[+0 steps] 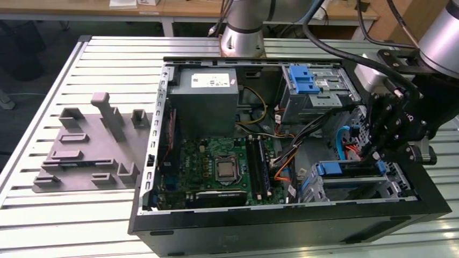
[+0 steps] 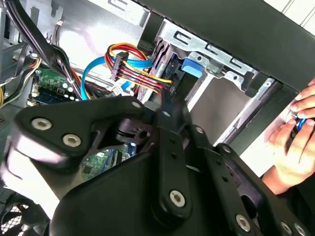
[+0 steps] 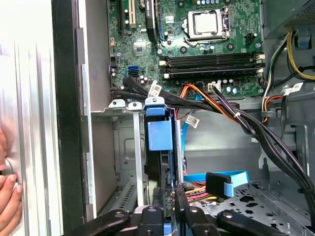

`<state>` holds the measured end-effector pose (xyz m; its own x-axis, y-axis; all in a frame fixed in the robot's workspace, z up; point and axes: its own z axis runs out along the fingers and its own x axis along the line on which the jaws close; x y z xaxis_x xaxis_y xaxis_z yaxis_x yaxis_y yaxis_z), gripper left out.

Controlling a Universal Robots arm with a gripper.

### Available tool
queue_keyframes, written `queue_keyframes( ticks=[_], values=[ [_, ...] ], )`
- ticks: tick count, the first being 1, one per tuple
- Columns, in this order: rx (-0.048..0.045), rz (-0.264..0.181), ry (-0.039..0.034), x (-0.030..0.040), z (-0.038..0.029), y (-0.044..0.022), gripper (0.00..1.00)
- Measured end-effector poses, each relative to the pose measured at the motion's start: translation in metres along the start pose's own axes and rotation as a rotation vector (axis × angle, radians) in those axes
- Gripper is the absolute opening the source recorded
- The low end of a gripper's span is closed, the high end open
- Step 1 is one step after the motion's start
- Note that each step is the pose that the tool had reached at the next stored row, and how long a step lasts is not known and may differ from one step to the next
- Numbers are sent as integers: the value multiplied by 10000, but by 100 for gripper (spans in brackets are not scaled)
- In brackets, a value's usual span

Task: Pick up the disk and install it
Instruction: 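Insert the first disk wire, then insert the second disk wire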

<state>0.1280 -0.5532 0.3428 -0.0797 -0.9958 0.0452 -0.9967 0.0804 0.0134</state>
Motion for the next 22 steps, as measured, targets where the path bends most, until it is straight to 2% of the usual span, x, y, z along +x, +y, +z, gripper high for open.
queue_keyframes(
  ticks=[1, 3, 22],
  values=[
    [0, 0, 0, 0, 0, 0, 23],
    [0, 0, 3, 0, -2, 0, 11],
    [0, 0, 2, 1, -12, 7, 11]
  ],
)
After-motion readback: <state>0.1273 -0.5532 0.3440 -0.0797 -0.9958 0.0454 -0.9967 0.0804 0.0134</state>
